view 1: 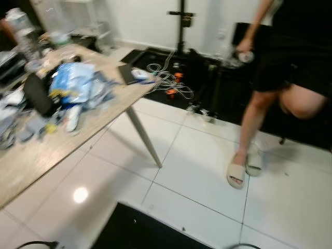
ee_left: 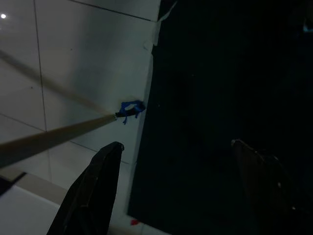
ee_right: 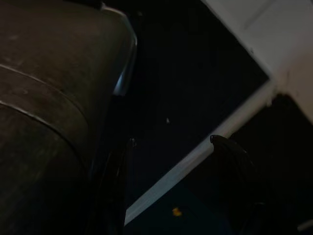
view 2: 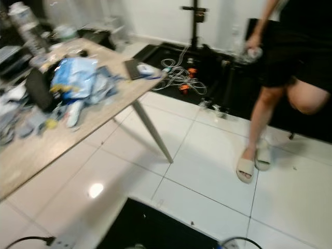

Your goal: Picking trash to rubbish bin

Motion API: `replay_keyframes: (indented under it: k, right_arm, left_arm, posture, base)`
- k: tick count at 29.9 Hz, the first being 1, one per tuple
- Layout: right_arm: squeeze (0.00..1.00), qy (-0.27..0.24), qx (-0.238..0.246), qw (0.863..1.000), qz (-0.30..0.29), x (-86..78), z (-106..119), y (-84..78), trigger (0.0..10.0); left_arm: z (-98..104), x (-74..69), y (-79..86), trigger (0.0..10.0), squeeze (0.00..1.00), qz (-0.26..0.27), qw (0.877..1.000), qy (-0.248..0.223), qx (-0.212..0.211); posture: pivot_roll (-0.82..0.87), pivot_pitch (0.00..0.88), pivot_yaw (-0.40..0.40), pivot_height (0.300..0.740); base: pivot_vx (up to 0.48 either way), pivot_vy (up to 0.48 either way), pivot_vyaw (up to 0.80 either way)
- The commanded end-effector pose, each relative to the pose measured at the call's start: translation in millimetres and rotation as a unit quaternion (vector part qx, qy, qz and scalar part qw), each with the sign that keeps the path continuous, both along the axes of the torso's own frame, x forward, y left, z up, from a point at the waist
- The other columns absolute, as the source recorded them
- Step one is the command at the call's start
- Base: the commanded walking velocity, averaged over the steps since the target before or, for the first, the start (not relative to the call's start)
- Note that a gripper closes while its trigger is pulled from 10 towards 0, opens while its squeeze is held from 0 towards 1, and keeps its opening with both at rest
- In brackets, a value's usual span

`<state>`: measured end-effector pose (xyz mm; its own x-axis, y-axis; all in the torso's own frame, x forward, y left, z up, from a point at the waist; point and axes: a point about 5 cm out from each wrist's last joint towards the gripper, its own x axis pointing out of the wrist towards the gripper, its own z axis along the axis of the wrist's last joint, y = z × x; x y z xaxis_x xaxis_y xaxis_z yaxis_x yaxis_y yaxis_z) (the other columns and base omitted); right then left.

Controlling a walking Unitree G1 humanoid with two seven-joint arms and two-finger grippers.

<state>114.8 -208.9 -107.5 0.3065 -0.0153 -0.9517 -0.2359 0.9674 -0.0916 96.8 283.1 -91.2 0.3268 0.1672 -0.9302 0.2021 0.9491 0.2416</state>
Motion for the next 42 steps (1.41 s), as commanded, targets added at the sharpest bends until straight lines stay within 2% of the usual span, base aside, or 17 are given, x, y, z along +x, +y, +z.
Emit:
replay_keyframes:
  k: [1, 5, 10, 14, 21, 23, 25, 27, 28, 31, 32, 33, 34, 37, 38, 42]
  right_arm:
    - [0.00, 0.015, 0.006, 1.000, -0.001, -9.1, -2.9, 2.7, 10.0]
    - [0.00, 0.015, 0.006, 1.000, 0.001, -9.7, -3.1, 2.7, 10.0]
    - [0.00, 0.016, 0.004, 1.000, 0.005, -9.9, -2.9, 1.3, 10.0]
    - [0.00, 0.016, 0.003, 1.000, 0.008, -9.1, -2.6, 0.6, 10.0]
    - [0.00, 0.015, 0.003, 1.000, 0.012, -7.4, -2.2, 1.3, 10.0]
    - [0.00, 0.015, 0.004, 1.000, 0.013, -7.1, -2.3, 2.0, 10.0]
    - [0.00, 0.015, 0.004, 1.000, 0.013, -7.1, -2.3, 2.0, 10.0]
    - [0.00, 0.016, 0.005, 1.000, 0.013, -7.1, -2.3, 2.4, 10.0]
    - [0.00, 0.016, 0.005, 1.000, 0.013, -7.1, -2.3, 2.4, 10.0]
    - [0.00, 0.016, 0.006, 1.000, 0.014, -7.3, -2.5, 3.2, 10.0]
    - [0.00, 0.016, 0.006, 1.000, 0.014, -7.4, -2.6, 3.4, 10.0]
    - [0.00, 0.016, 0.006, 1.000, 0.014, -7.4, -2.6, 3.4, 10.0]
    - [0.00, 0.016, 0.006, 1.000, 0.014, -7.5, -2.6, 3.6, 10.0]
    - [0.00, 0.015, 0.005, 1.000, 0.015, -7.6, -2.7, 3.9, 10.0]
    - [0.00, 0.015, 0.005, 1.000, 0.015, -7.6, -2.7, 4.0, 10.0]
    - [0.00, 0.013, 0.003, 1.000, 0.013, -7.2, -2.5, 3.4, 10.0]
  left_arm:
    - [-0.8, -1.5, -1.3, 10.0, 0.00, 0.000, 1.000, -0.002, -0.002]
    - [-5.2, -2.7, -12.5, 10.0, 0.00, -0.004, 1.000, 0.000, -0.007]
    - [-15.4, 2.5, -51.5, 10.0, 0.00, -0.014, 1.000, -0.005, -0.024]
    - [-16.9, 4.9, -60.0, 10.0, 0.00, -0.005, 1.000, -0.010, -0.026]
    - [-13.5, 7.1, -47.0, 10.0, 0.00, 0.047, 0.998, -0.024, -0.014]
    - [-10.1, 6.0, -32.6, 10.0, 0.00, 0.090, 0.995, -0.037, 0.000]
    - [-10.1, 6.0, -32.6, 10.0, 0.00, 0.090, 0.995, -0.037, 0.000]
    - [-7.1, 6.4, -22.9, 10.0, 0.00, 0.128, 0.990, -0.050, 0.005]
    - [-7.1, 6.4, -22.9, 10.0, 0.00, 0.128, 0.990, -0.050, 0.005]
    - [5.1, 21.1, 0.6, 10.0, 0.00, 0.222, 0.970, -0.100, 0.027]
    - [9.5, 27.2, 7.0, 10.0, 0.00, 0.254, 0.959, -0.119, 0.031]
    - [9.5, 27.2, 7.0, 10.0, 0.00, 0.254, 0.959, -0.119, 0.031]
    - [12.1, 30.7, 10.4, 10.0, 0.00, 0.273, 0.953, -0.130, 0.032]
    - [24.1, 51.0, 20.2, 10.0, 0.00, 0.344, 0.919, -0.190, -0.009]
    - [26.2, 54.5, 21.6, 10.0, 0.00, 0.354, 0.913, -0.201, -0.017]
    - [39.0, 88.2, 11.7, 10.0, 0.00, 0.360, 0.883, -0.274, -0.123]
  posture:
    - [0.04, 0.094, 0.032, 0.740]
    - [0.04, 0.093, 0.030, 0.740]
    - [0.04, 0.091, 0.025, 0.740]
    - [0.04, 0.091, 0.025, 0.740]
    - [0.05, 0.095, 0.021, 0.740]
    - [0.05, 0.095, 0.023, 0.740]
    - [0.05, 0.095, 0.023, 0.740]
    - [0.06, 0.096, 0.024, 0.740]
    - [0.06, 0.096, 0.024, 0.740]
    - [0.06, 0.097, 0.024, 0.740]
    - [0.06, 0.097, 0.024, 0.740]
    - [0.06, 0.097, 0.024, 0.740]
    - [0.06, 0.097, 0.024, 0.740]
    - [0.06, 0.096, 0.024, 0.740]
    - [0.06, 0.096, 0.024, 0.740]
    - [0.06, 0.096, 0.024, 0.740]
  base:
    - [0.000, 0.000, 0.77]
    - [0.000, 0.000, 0.77]
    - [0.000, 0.000, 0.77]
    - [0.000, 0.000, 0.77]
    - [0.000, 0.000, 0.77]
    - [0.000, 0.000, 0.77]
    - [0.000, 0.000, 0.76]
    - [0.000, 0.000, 0.77]
    - [0.000, 0.000, 0.77]
    - [0.000, 0.000, 0.77]
    - [0.000, 0.000, 0.77]
    - [0.000, 0.000, 0.77]
    - [0.000, 0.000, 0.77]
    - [0.000, 0.000, 0.77]
    - [0.000, 0.000, 0.77]
    - [0.000, 0.000, 0.77]
